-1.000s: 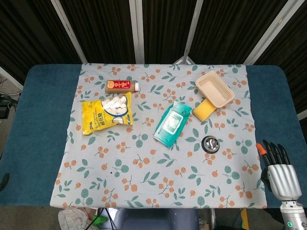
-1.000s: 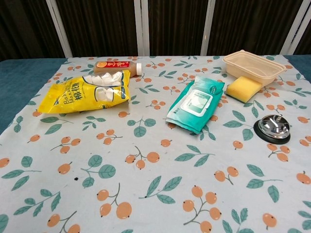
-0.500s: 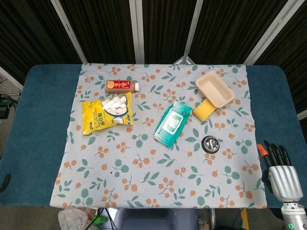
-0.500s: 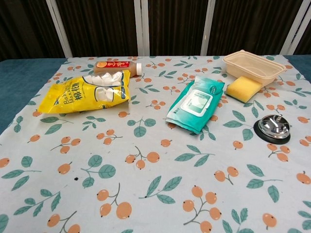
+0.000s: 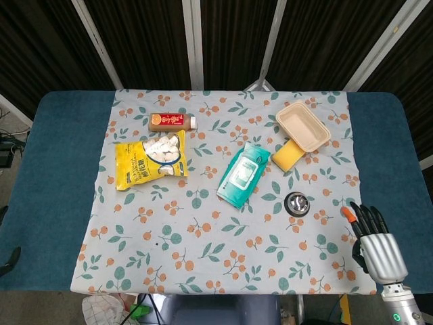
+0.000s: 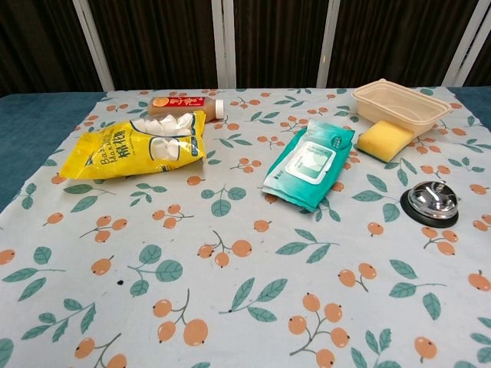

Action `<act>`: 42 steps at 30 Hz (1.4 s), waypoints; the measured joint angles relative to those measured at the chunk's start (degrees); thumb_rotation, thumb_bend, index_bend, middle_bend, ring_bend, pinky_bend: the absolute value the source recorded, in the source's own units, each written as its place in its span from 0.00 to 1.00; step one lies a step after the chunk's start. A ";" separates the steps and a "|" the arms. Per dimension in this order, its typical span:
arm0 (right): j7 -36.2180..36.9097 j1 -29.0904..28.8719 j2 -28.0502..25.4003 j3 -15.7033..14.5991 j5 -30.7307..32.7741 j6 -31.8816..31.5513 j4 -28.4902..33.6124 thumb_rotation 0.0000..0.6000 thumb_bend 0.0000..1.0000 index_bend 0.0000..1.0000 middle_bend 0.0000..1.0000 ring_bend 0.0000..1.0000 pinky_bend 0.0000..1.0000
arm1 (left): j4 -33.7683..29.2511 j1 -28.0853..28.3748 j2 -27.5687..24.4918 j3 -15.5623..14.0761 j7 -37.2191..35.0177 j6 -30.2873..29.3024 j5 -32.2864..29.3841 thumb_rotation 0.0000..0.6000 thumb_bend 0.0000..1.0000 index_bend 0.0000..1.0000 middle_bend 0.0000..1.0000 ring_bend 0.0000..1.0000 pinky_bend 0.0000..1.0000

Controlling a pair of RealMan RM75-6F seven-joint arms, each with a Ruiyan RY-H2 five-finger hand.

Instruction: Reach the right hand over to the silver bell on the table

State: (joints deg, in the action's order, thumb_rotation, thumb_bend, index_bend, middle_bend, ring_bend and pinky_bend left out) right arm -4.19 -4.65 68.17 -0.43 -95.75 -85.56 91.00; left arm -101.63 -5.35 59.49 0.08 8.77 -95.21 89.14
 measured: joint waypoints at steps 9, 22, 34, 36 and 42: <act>-2.93 -5.74 0.46 1.97 0.67 8.13 3.75 1.00 0.98 0.12 0.00 0.00 0.00 | -0.04 -0.25 0.10 0.04 0.43 -0.17 -0.22 1.00 0.47 0.05 0.00 0.00 0.07; -4.21 -16.44 9.37 7.26 7.63 21.50 -1.06 1.00 0.98 0.12 0.00 0.00 0.00 | -0.23 0.25 0.61 1.01 1.71 0.74 -2.32 1.00 0.47 0.05 0.00 0.00 0.07; 1.05 -21.80 17.76 8.38 10.73 27.37 -13.80 1.00 0.98 0.12 0.00 0.00 0.00 | -0.21 1.20 1.20 2.34 3.41 2.59 -5.76 1.00 0.47 0.05 0.00 0.00 0.07; 2.29 -22.34 18.85 8.21 10.75 27.81 -16.07 1.00 0.98 0.12 0.00 0.00 0.00 | -0.30 1.28 1.33 2.39 3.82 2.69 -5.93 1.00 0.47 0.05 0.00 0.00 0.07; 6.30 -23.45 21.47 7.31 10.46 28.69 -22.62 1.00 0.98 0.12 0.00 0.00 0.00 | -0.35 1.21 1.53 2.51 4.47 2.62 -6.68 1.00 0.47 0.05 0.00 0.00 0.07</act>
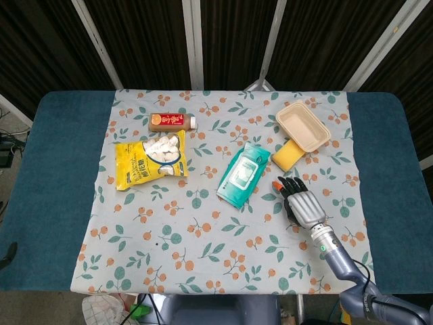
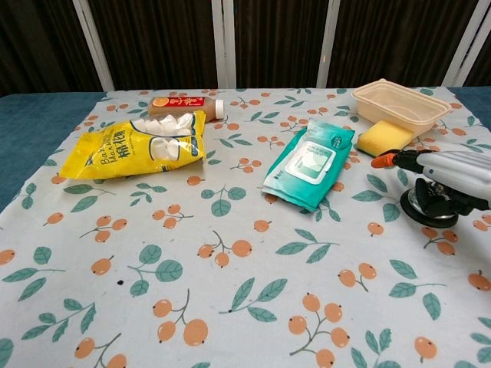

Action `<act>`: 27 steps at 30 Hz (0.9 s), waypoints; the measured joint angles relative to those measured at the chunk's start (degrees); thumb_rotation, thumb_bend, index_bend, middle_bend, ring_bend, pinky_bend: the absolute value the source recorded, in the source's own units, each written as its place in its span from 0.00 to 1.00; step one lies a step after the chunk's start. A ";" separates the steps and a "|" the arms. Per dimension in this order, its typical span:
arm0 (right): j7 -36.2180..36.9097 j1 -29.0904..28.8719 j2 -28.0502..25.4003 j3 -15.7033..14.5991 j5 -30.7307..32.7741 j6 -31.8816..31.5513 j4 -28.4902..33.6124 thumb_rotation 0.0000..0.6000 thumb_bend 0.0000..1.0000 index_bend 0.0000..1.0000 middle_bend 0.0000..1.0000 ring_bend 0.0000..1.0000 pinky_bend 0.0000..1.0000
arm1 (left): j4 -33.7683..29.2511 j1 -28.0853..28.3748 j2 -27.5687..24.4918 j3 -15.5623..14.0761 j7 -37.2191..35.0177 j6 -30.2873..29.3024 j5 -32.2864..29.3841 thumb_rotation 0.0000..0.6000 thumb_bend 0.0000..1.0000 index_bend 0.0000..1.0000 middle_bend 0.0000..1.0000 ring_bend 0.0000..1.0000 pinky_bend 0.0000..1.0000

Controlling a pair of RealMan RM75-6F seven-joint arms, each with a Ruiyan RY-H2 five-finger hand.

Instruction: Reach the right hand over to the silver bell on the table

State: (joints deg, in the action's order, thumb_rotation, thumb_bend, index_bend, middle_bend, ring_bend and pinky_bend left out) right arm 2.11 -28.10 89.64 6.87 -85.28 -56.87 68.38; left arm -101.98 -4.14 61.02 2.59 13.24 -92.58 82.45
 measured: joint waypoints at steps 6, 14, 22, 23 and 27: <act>4.69 -0.53 2.49 -1.63 -0.71 0.49 -5.15 1.00 0.98 0.12 0.00 0.00 0.00 | -0.20 0.19 0.38 0.10 1.18 0.38 -0.61 1.00 0.47 0.05 0.00 0.00 0.07; 7.83 -1.25 4.81 -3.35 -2.28 0.16 -8.49 1.00 0.98 0.12 0.00 0.00 0.00 | -0.53 0.34 0.48 -0.37 1.32 0.64 0.08 1.00 0.47 0.05 0.00 0.00 0.07; 5.76 -1.24 -0.58 -1.13 -3.89 -6.89 -0.34 1.00 0.98 0.12 0.00 0.00 0.00 | -0.33 0.28 -0.04 -0.36 -0.12 0.41 0.51 1.00 0.47 0.05 0.00 0.00 0.07; 5.26 -1.09 -1.74 -0.74 -4.05 -7.96 1.44 1.00 0.98 0.12 0.00 0.00 0.00 | -0.32 0.28 -0.09 -0.41 -0.26 0.40 0.68 1.00 0.47 0.05 0.00 0.00 0.07; 2.71 0.28 -7.84 0.74 -4.37 -12.41 10.62 1.00 0.98 0.12 0.00 0.00 0.00 | -0.31 0.18 -0.40 -0.71 -0.93 0.21 1.37 1.00 0.47 0.05 0.00 0.00 0.07</act>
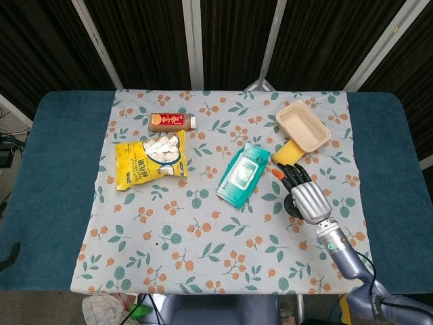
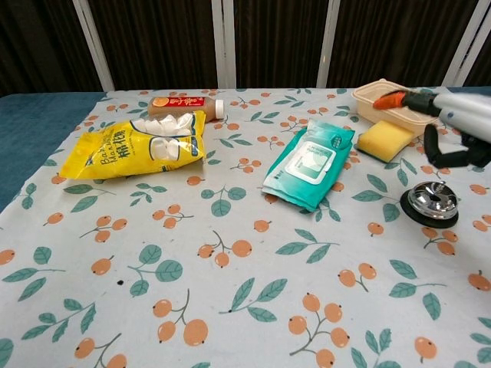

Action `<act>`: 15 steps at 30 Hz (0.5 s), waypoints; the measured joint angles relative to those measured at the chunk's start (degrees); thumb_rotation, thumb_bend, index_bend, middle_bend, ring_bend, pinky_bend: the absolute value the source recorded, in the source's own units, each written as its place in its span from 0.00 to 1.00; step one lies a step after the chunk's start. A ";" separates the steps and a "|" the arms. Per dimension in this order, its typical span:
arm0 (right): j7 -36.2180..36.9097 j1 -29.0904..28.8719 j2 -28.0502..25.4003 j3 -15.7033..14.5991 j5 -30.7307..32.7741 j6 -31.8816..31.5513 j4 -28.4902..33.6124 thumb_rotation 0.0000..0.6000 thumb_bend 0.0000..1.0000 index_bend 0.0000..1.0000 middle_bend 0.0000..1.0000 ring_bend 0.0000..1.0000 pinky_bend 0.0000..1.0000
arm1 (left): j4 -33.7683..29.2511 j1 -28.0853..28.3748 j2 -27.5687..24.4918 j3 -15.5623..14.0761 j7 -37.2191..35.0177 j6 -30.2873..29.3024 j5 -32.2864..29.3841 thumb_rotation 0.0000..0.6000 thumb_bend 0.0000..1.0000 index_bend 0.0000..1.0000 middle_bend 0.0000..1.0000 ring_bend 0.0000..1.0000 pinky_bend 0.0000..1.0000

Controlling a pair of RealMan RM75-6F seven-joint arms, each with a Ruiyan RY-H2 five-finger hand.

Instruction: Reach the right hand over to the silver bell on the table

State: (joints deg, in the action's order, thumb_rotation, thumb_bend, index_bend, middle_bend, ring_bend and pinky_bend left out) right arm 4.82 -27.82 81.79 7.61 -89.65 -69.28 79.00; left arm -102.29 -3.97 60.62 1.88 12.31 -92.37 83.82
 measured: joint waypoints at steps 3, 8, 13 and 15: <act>-2.24 2.01 -5.78 0.42 -0.05 -3.15 7.72 1.00 0.98 0.12 0.00 0.00 0.00 | -0.04 -0.22 -0.26 -0.18 -0.67 -0.41 0.49 1.00 0.47 0.05 0.00 0.00 0.07; -6.81 8.64 -13.82 -1.35 -0.78 -10.62 16.41 1.00 0.98 0.12 0.00 0.00 0.00 | -0.14 -0.56 -0.68 -0.60 -1.75 -1.04 1.64 1.00 0.47 0.05 0.00 0.00 0.07; -9.01 16.07 -15.90 -6.25 -2.12 -17.23 17.59 1.00 0.98 0.12 0.00 0.00 0.00 | -0.01 -1.07 -1.23 -0.94 -3.54 -2.21 3.05 1.00 0.47 0.05 0.00 0.00 0.07; -9.71 17.89 -16.23 -7.37 -2.60 -19.11 17.40 1.00 0.98 0.12 0.00 0.00 0.00 | 0.11 -1.30 -1.50 -1.07 -4.38 -2.60 3.38 1.00 0.47 0.05 0.00 0.00 0.07</act>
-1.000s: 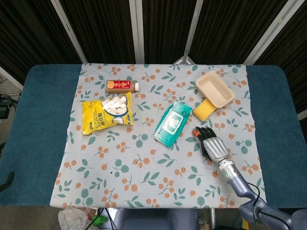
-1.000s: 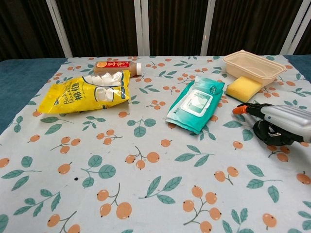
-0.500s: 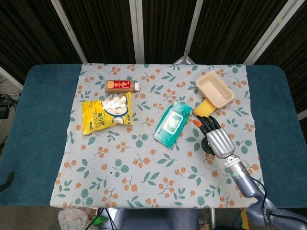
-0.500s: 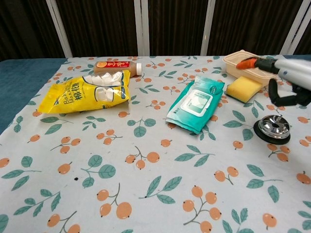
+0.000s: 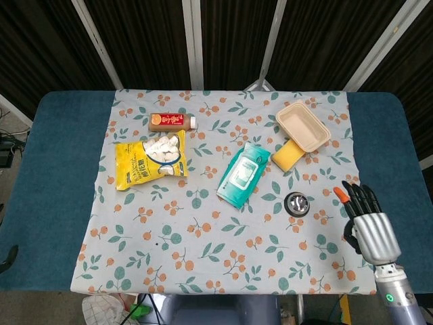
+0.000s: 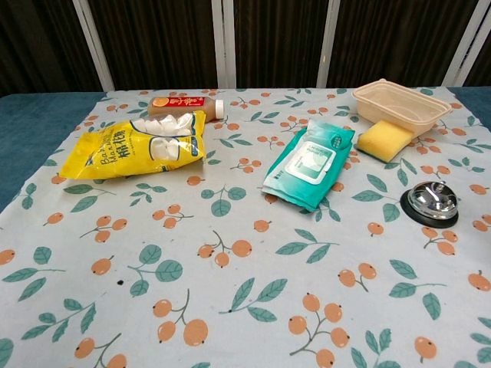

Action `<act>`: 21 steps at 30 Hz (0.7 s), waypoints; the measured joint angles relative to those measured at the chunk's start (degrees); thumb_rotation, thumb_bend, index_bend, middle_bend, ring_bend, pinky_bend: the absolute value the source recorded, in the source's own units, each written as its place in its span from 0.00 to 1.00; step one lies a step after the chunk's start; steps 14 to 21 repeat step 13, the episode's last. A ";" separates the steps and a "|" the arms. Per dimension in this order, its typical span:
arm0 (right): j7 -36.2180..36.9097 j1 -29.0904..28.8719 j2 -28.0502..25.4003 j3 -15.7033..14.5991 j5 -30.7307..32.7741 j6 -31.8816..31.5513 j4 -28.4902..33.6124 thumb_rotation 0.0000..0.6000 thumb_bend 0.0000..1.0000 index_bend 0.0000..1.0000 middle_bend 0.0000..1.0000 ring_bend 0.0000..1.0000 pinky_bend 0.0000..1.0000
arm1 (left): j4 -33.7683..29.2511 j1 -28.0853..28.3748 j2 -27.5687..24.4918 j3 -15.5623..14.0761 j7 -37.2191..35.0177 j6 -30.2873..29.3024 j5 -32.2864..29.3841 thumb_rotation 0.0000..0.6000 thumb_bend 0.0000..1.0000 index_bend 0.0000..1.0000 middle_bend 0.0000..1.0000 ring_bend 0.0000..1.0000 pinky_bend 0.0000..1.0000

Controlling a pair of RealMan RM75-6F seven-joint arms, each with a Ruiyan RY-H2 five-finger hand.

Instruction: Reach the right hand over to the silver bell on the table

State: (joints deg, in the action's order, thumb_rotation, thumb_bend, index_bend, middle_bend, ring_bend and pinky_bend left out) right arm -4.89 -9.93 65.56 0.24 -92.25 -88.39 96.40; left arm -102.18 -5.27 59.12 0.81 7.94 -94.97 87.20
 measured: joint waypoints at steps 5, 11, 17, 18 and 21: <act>-0.94 4.19 -0.06 -1.49 -0.43 -4.56 -1.27 1.00 0.98 0.12 0.00 0.00 0.00 | 0.42 -0.56 -0.49 -0.14 -1.61 -1.31 0.98 1.00 0.47 0.05 0.00 0.00 0.07; 0.19 4.99 0.30 -2.12 0.70 -2.97 -3.55 1.00 0.98 0.12 0.00 0.00 0.00 | 0.97 -0.86 -0.43 -0.17 -1.88 -1.87 1.47 1.00 0.47 0.05 0.00 0.00 0.07; 0.54 5.00 0.33 -1.82 1.25 -2.80 -3.94 1.00 0.98 0.12 0.00 0.00 0.00 | 0.98 -0.80 -0.42 -0.22 -1.70 -1.47 1.25 1.00 0.47 0.05 0.00 0.00 0.07; 0.54 5.00 0.33 -1.82 1.25 -2.80 -3.94 1.00 0.98 0.12 0.00 0.00 0.00 | 0.98 -0.80 -0.42 -0.22 -1.70 -1.47 1.25 1.00 0.47 0.05 0.00 0.00 0.07; 0.54 5.00 0.33 -1.82 1.25 -2.80 -3.94 1.00 0.98 0.12 0.00 0.00 0.00 | 0.98 -0.80 -0.42 -0.22 -1.70 -1.47 1.25 1.00 0.47 0.05 0.00 0.00 0.07</act>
